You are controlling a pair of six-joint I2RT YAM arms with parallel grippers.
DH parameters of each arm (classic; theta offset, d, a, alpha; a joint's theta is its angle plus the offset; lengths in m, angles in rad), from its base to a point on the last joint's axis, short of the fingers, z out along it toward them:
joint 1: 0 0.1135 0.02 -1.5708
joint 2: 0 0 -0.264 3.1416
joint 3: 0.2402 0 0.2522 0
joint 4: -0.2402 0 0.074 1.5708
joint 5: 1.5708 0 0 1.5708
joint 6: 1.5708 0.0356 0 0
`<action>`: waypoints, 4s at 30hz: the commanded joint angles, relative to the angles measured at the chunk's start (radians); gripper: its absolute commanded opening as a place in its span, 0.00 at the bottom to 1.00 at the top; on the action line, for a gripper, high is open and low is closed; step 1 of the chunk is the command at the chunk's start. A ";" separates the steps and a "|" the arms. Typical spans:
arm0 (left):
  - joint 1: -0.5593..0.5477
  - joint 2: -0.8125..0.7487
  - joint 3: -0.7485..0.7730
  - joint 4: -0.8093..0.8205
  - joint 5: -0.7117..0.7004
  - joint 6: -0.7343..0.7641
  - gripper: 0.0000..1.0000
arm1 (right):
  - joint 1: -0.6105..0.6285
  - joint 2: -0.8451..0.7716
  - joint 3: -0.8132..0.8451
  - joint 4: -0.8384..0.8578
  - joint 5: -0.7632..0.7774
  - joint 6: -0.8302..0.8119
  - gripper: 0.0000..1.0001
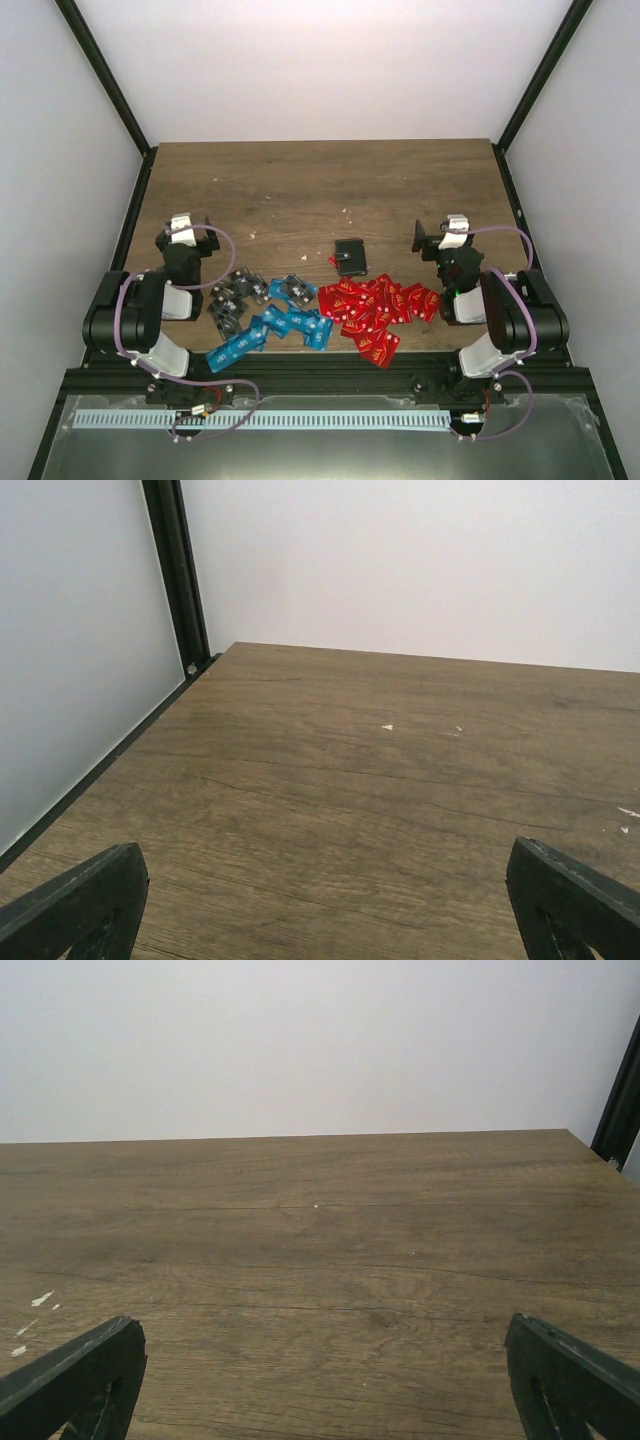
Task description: Put the credit cards into the card holder
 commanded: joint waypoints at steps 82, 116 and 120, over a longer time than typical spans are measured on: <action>-0.666 0.138 0.676 -1.148 0.584 -0.509 0.71 | 0.246 0.249 0.682 -1.421 -0.643 0.394 0.08; -0.598 -0.388 0.514 -1.078 0.623 -0.485 0.84 | 0.249 -0.169 0.651 -1.126 -0.996 0.560 0.01; -0.597 -0.382 0.503 -1.003 0.735 -0.497 0.84 | 0.256 -0.205 0.646 -1.086 -1.055 0.578 0.01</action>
